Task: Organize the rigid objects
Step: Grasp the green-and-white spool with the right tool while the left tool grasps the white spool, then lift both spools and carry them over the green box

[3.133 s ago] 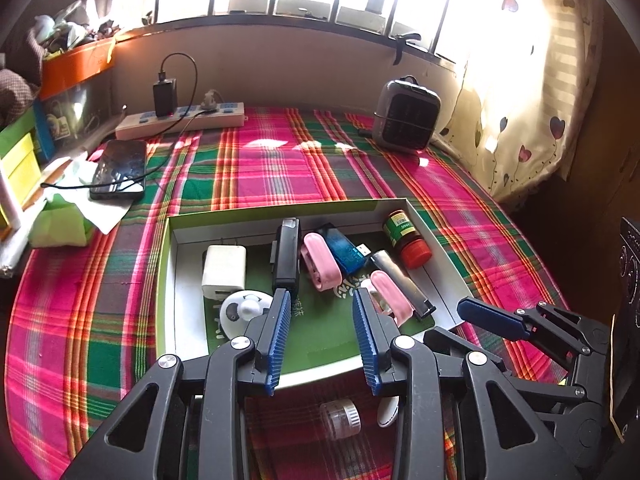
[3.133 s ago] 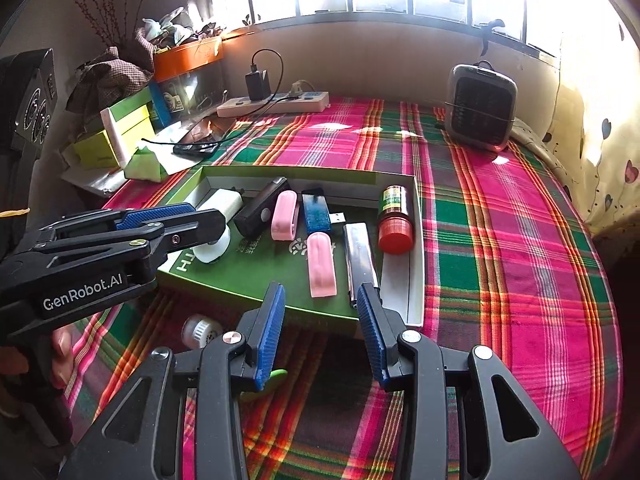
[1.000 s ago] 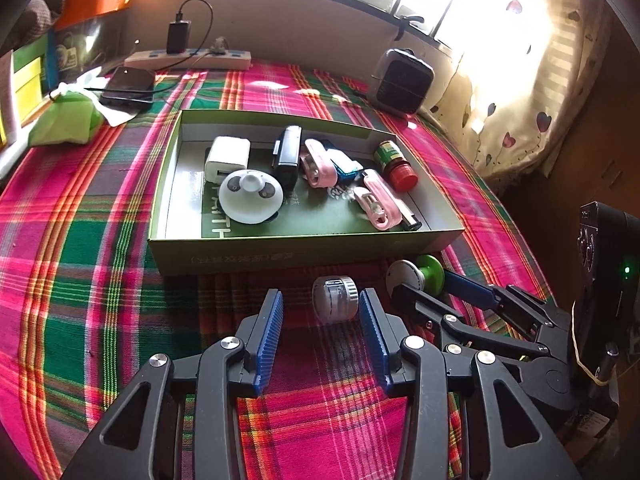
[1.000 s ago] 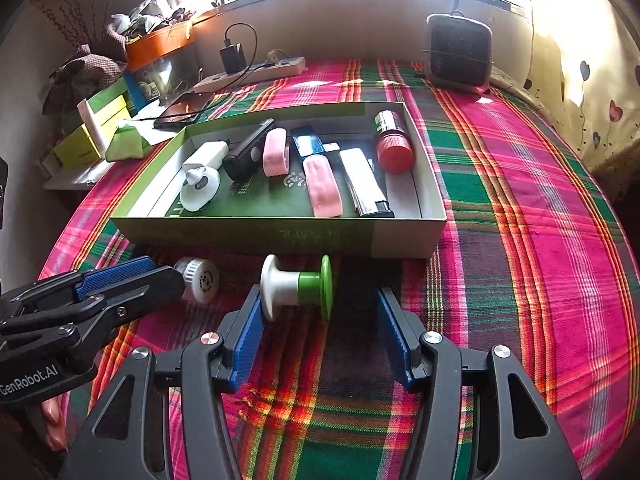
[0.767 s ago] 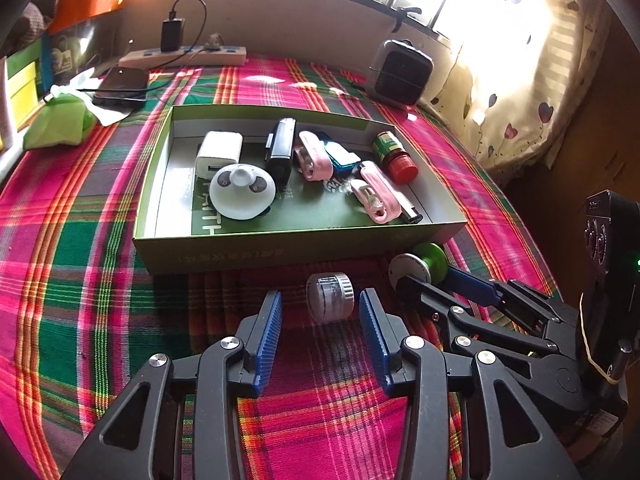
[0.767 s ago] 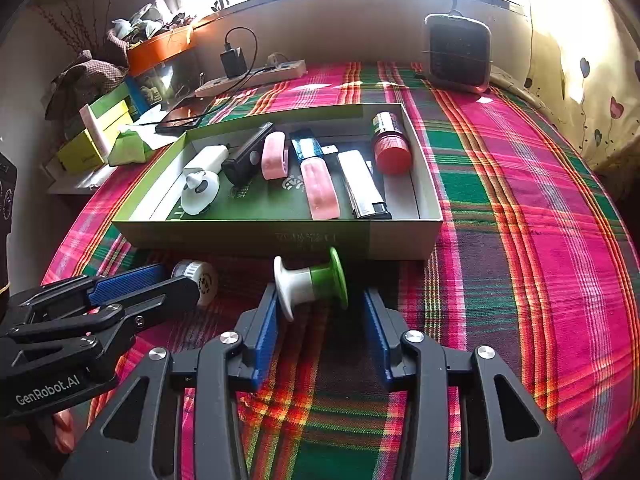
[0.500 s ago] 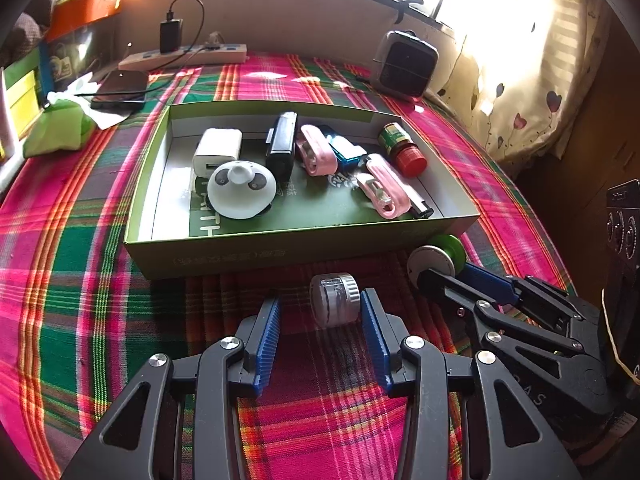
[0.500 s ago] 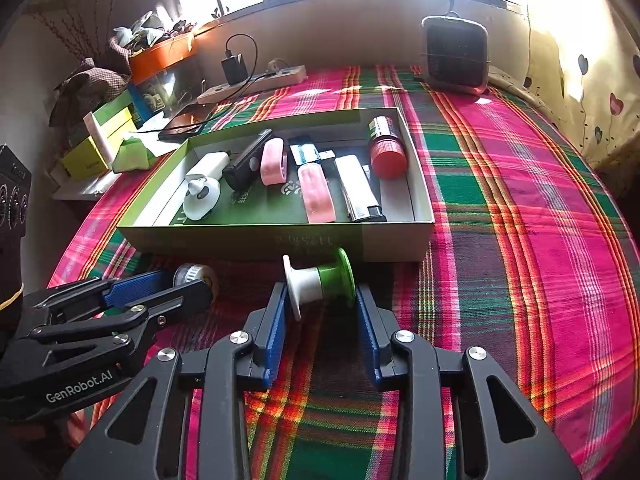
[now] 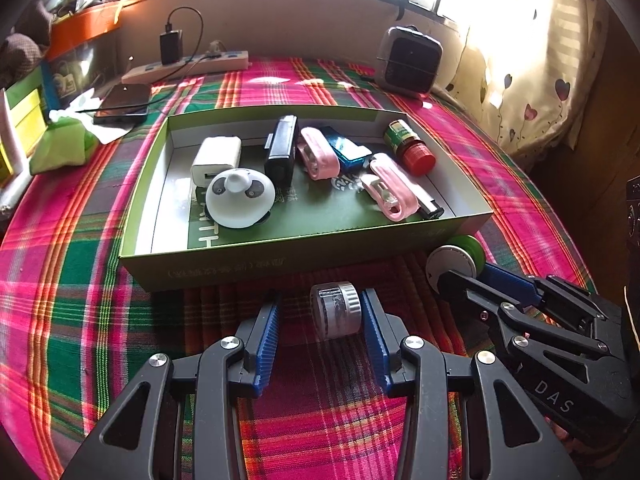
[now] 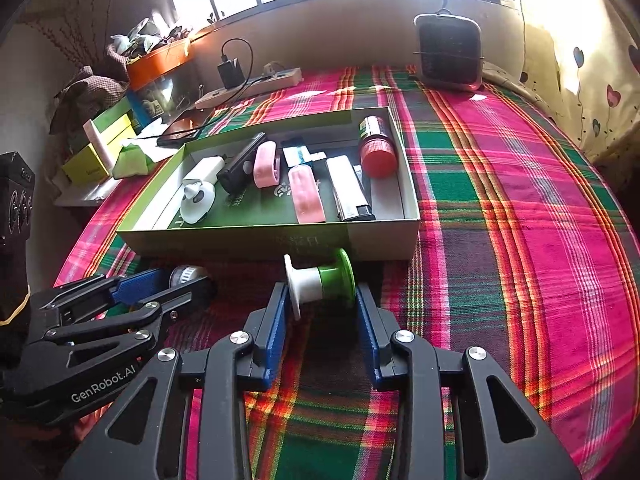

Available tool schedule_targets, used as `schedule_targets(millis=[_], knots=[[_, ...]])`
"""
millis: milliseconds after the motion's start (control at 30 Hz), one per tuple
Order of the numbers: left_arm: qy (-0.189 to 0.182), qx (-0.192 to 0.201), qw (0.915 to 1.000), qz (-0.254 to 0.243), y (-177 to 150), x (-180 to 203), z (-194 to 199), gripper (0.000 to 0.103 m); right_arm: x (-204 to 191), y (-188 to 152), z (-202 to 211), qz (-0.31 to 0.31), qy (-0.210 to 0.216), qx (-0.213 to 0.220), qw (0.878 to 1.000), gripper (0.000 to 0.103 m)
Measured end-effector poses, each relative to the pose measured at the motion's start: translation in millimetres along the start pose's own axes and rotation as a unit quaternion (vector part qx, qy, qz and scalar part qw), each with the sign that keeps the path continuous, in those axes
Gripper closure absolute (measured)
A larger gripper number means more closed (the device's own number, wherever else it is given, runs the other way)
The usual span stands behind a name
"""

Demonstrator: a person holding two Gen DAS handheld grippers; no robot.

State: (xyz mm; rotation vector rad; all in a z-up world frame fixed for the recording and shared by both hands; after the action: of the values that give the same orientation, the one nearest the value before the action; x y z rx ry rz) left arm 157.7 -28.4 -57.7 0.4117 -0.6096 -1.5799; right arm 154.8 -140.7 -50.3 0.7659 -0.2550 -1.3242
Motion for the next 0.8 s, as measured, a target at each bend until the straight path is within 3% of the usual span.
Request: schedule_targets(millis=[133,333,800], knots=[[0.002,0.000,1.0000,0.001,-0.2,-0.6,0.0,0.076,0.3,-0.3,0.5,-0.001,0.001,0.000,1.000,0.069],[0.003,0.001,1.0000,-0.002,-0.9,0.5,0.3,0.084,0.1,-0.3,0.5,-0.001,0.001,0.000,1.000,0.069],[0.003,0.007,1.0000,0.002,-0.2,-1.3,3.7,0.085,-1.1,-1.5,1.4,0.003,-0.002,0.001,1.000,0.069]])
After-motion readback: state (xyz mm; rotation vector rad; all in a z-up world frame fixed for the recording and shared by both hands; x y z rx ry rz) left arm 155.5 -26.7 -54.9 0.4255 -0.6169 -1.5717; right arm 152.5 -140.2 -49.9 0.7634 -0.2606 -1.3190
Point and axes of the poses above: each gripper's, at about its wrist camera, not at the fingertips, and z roughly against the way its jaws point, x to its right, y to its top, the point moved 8 cm from there along -z, roughly the way its jaws point, and after that the axes turned 4 degrees about y, right-handed, at the moved point
